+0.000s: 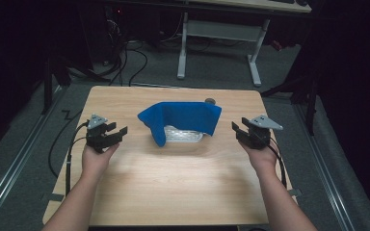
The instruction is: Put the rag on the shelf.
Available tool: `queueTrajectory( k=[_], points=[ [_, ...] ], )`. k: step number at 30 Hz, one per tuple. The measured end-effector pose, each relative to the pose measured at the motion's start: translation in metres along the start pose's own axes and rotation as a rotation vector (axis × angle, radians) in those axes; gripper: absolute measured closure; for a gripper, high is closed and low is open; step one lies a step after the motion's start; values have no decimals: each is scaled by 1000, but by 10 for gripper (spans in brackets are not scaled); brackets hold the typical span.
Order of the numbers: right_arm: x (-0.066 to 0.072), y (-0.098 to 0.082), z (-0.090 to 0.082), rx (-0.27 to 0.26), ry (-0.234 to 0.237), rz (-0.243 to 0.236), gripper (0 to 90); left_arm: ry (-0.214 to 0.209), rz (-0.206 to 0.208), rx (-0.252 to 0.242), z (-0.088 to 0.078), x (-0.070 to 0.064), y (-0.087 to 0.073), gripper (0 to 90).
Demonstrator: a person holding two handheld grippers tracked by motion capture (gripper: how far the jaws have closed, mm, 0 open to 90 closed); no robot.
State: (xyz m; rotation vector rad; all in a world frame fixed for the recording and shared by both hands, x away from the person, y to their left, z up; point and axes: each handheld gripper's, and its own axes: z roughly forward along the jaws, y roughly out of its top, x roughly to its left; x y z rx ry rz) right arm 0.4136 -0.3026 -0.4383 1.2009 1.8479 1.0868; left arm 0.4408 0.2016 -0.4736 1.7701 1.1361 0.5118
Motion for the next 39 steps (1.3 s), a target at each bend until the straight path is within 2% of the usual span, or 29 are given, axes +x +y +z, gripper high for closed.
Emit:
queueTrajectory(
  k=[5,6,7,8,10,12,14,15,16,17,19,22,23,24,25,26,27,28,31,32,33,34,36,37,38,39],
  points=[
    [7,0,-16,9,24,-8,485,-24,-11,1,-15,-7,-11,433],
    [13,-3,-26,-29,19,-31,482,-29,-14,1,-19,-9,-14,431],
    [13,-3,-26,-29,19,-31,482,-40,-15,-1,-23,-11,-18,431],
    [20,-5,-34,-17,27,-52,466,-48,-11,9,-26,-14,-22,425],
    [24,-9,-38,-22,28,-57,465,-58,2,21,-32,-21,-30,424],
    [36,-18,-47,-6,46,-57,450,-87,-7,43,-38,-34,-44,419],
    [40,-22,-49,-1,53,-59,447,-96,-7,51,-40,-38,-48,417],
    [50,-30,-53,13,66,-56,445,-98,2,62,-41,-44,-52,410],
    [55,-34,-54,19,77,-52,446,-102,27,82,-43,-56,-60,408],
    [55,-34,-54,19,77,-52,446,-102,27,82,-43,-56,-60,401],
    [67,-42,-56,37,90,-52,450,-109,47,107,-44,-68,-66,391],
    [87,-52,-57,58,121,-43,463,-152,19,126,-43,-88,-77,387],
    [102,-58,-56,70,130,-42,463,-173,45,145,-41,-103,-84,379],
    [102,-58,-56,70,130,-42,463,-173,45,145,-41,-103,-84,377],
    [109,-61,-55,76,143,-45,454,-170,70,158,-40,-111,-89,377],
    [126,-70,-52,78,166,-42,419,-194,66,197,-37,-121,-92,378],
    [126,-70,-52,78,166,-42,419,-194,66,197,-37,-121,-92,377],
    [137,-82,-50,62,159,-49,447,-212,87,250,-33,-131,-95,377],
    [145,-85,-47,87,181,-67,410,-217,110,255,-31,-137,-97,371],
    [147,-84,-47,74,183,-100,413,-223,96,252,-30,-140,-98,371],
    [148,-84,-48,68,179,-127,409,-228,102,253,-30,-141,-98,365],
    [149,-85,-47,75,181,-136,406,-229,100,249,-30,-142,-98,360],
    [148,-88,-44,99,208,-118,404,-221,100,243,-31,-142,-99,356],
    [148,-88,-43,108,212,-116,404,-220,100,243,-31,-140,-98,355],
    [147,-89,-43,110,212,-123,403,-218,121,244,-31,-136,-98,355],
    [146,-89,-42,114,211,-125,400,-218,115,243,-31,-135,-98,354]
  ],
)
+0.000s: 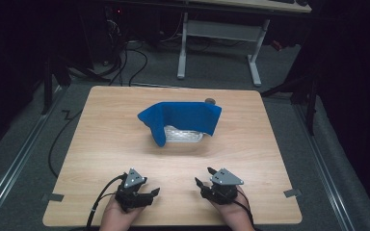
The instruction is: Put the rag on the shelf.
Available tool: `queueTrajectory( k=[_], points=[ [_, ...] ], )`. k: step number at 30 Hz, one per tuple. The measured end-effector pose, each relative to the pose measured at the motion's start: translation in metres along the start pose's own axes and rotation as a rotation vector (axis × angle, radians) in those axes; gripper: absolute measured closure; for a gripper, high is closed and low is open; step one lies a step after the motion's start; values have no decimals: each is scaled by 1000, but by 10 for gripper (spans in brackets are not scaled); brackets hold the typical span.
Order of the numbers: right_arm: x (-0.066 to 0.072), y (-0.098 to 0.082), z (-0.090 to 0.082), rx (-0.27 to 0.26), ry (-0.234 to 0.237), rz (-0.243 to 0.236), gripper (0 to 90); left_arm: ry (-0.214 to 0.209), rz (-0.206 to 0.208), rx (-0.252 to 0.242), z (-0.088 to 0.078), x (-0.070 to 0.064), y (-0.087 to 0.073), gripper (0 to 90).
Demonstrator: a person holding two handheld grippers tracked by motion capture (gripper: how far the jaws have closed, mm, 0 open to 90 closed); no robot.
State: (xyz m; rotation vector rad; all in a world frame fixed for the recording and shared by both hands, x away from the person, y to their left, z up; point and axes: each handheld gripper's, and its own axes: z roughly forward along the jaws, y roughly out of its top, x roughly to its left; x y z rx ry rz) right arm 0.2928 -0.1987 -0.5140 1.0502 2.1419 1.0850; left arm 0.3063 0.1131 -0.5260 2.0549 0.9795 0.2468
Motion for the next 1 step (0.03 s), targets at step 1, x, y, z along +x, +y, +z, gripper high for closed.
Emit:
queueTrajectory(
  k=[1],
  points=[
    [-3,-3,1,10,1,14,391,0,-8,-1,0,2,0,347]
  ],
)
